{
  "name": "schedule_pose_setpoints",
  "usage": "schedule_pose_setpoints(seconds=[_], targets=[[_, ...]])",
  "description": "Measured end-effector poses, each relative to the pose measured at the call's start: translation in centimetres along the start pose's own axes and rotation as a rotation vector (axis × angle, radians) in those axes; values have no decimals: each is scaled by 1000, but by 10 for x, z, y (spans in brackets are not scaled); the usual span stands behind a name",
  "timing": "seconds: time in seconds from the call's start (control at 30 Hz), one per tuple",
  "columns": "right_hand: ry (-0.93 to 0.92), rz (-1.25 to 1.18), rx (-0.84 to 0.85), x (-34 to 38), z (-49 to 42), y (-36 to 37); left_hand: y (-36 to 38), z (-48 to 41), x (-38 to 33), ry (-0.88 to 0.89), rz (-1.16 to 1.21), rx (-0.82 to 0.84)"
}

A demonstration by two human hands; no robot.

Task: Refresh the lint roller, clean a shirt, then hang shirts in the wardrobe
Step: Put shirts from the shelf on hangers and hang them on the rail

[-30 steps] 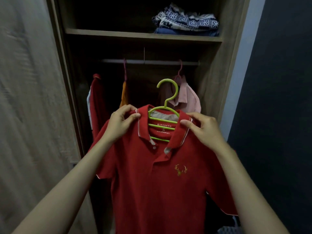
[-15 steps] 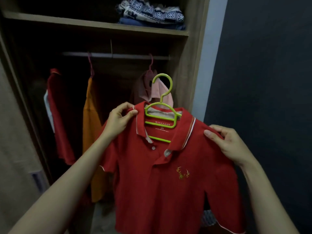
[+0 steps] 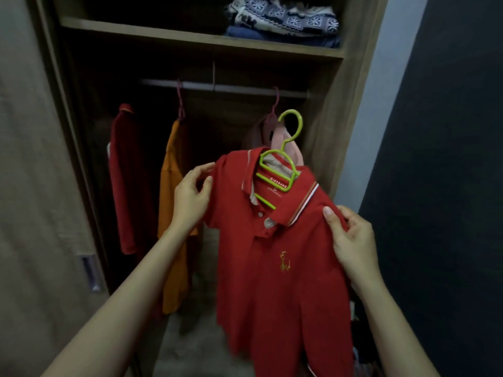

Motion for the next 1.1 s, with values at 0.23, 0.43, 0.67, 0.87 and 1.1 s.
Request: schedule_pose_setpoints(seconds=[0.23,0.43,0.67,0.87,1.1], targets=[[-113,62,-126,-1,-50,69,-15,-20,24,103,-164,8],[-124,103,-236,1,-105,141,-16,-52,38,230,-299,46],[-45,191,-283,-1,-184,211,-27,-75,67,281,-441,43],[-6,277,-292,6,-221,244,-24,-87,94,225,-510,47],[53,338,-276,-4,-224,257,-18,-89,116,213,-556,114]])
Point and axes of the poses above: each hand's wrist, its own z-axis away from the middle knuckle, its own y-axis out of the palm, x = y × z, the point moved 6 cm from there along -z, towards the middle knuckle, and after that the axes turned 2 degrees about z, right-handed, at the moved point
